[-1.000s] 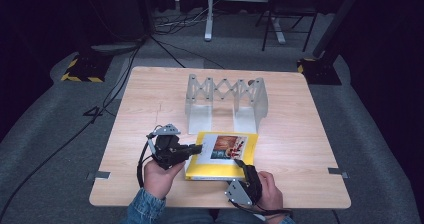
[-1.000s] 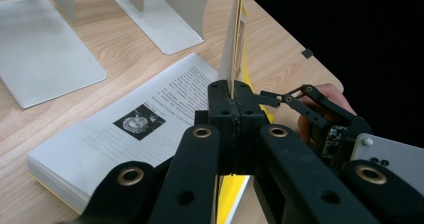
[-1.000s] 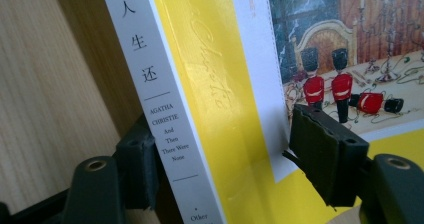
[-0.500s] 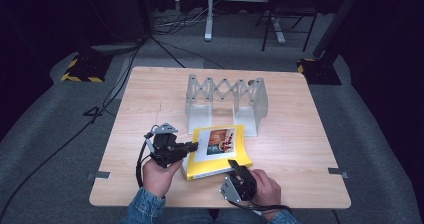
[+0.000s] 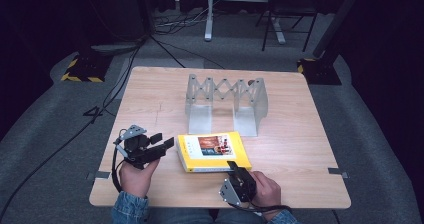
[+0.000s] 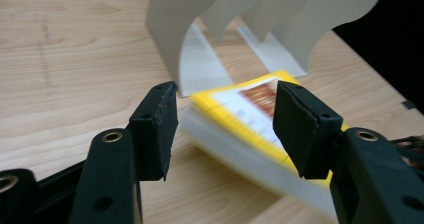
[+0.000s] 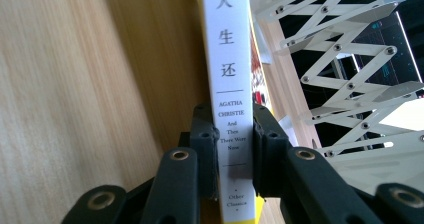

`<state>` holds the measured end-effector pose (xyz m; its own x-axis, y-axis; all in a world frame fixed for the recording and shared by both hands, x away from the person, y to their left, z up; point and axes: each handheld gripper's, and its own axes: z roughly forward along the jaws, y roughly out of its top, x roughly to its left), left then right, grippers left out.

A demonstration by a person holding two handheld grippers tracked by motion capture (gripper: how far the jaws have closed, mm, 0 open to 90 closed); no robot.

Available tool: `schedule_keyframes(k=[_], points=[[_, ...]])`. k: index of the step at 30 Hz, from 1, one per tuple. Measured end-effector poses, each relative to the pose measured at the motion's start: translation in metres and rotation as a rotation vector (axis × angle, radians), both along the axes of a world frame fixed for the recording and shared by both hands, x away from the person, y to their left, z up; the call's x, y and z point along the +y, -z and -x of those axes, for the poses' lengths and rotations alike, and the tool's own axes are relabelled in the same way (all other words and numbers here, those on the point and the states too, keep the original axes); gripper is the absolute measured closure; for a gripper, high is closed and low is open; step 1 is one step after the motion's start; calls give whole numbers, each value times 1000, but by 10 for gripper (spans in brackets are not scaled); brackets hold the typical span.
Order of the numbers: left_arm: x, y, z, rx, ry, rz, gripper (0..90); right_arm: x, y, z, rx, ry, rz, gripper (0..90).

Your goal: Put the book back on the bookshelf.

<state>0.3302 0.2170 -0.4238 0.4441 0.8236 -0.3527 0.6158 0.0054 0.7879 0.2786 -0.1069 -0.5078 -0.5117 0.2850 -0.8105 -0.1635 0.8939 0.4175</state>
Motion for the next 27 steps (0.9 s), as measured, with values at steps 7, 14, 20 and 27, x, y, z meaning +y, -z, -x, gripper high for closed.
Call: schedule_keyframes(k=[7,14,20,27], points=[[18,35,-2,41,-66,-157,440,-7,-18,1,75,7,-108,763],[13,60,-7,52,-84,-325,444,-19,-39,3,107,6,-239,765],[6,70,-9,57,-67,-404,448,-29,-57,5,124,-2,-352,766],[4,76,-11,75,-64,-405,445,-37,-73,5,152,-15,-462,766]])
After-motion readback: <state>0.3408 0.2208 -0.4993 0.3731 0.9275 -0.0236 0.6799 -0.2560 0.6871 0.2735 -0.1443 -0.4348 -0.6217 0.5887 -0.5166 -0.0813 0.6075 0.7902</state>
